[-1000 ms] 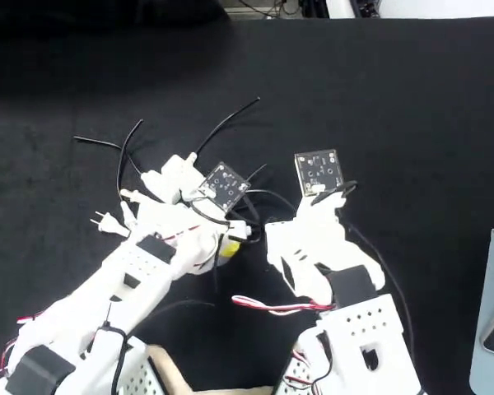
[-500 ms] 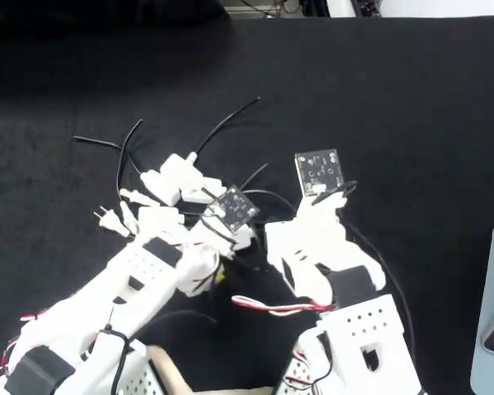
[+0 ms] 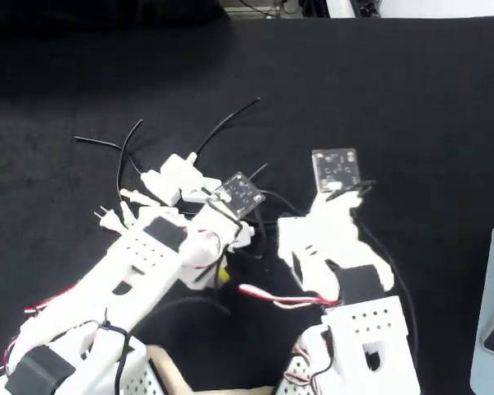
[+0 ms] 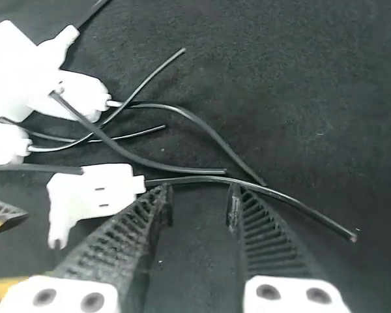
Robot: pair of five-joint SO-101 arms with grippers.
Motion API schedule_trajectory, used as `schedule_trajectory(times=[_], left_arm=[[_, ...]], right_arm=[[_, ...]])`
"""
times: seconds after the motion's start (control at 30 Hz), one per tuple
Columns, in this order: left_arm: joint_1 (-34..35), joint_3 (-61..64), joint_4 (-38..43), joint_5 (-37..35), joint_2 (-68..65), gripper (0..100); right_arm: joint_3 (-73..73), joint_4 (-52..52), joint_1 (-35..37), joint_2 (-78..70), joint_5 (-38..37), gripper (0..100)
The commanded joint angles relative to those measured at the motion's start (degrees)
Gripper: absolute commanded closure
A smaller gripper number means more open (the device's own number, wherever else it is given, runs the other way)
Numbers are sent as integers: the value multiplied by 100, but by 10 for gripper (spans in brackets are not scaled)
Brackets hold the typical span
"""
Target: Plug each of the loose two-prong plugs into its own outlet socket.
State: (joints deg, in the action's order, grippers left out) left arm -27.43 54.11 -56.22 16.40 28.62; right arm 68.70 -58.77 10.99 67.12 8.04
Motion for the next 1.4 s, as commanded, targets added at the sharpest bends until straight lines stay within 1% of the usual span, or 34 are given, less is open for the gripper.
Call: schedule_trajectory(times=[0.0,0.13,0.2,0.3,0.4,0.53,0.63,0.77,0.87,1.0,1.07,1.17,1.3,1.37], left_arm=[[286,-734,-527,-123,97,658],[708,-1077,-598,-149,97,658],[831,-1182,-589,-149,97,658],[822,-1226,-519,-149,88,653],[602,-1042,-79,-176,26,653],[330,-426,835,-176,18,653],[75,-75,1231,-176,18,655],[4,180,1635,-176,-18,658],[13,180,1873,-185,-387,658],[-22,-57,2154,-193,-1371,661],[-31,-347,2031,-193,-1749,709],[-22,-637,1749,-185,-1811,824],[-48,-646,1521,-149,-1363,944],[-48,-646,1240,-149,-949,975]], right_arm=[[-127,105,-589,101,26,857],[-391,62,-1020,101,26,857],[-409,62,-1046,101,26,857],[-382,62,-1046,101,26,857],[-382,70,-1037,101,26,857],[-382,70,-1037,101,26,858],[-382,70,-1037,101,26,859],[-365,62,-826,101,53,860],[-277,62,-624,101,53,860],[-268,79,-642,101,53,860],[-268,70,-642,101,53,860],[-259,70,-642,101,53,860],[-259,79,-642,101,53,860],[-259,79,-642,101,53,860]])
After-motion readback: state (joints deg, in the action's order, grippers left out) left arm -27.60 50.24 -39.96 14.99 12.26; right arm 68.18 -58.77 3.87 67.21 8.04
